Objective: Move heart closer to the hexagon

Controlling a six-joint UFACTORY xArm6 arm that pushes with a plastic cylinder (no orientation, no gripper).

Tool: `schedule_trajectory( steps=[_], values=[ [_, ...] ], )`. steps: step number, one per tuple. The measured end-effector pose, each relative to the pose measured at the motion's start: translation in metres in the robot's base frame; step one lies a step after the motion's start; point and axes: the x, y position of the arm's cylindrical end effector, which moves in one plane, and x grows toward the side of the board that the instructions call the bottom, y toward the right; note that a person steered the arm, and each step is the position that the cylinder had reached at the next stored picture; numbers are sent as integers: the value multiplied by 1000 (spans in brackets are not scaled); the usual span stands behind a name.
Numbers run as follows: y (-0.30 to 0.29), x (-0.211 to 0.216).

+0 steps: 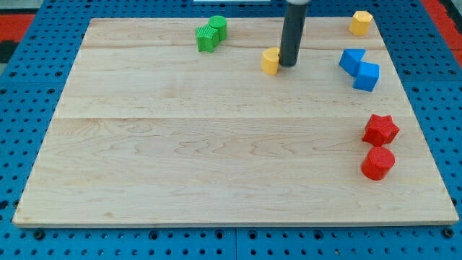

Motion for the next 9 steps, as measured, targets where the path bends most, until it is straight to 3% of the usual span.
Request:
schedule_trajectory(
  steps=[1, 2, 3, 4, 7, 9],
  values=[
    [1, -4],
    [18, 48],
    [-30, 71],
    [-63, 30],
    [39, -29],
    [93, -42]
  ],
)
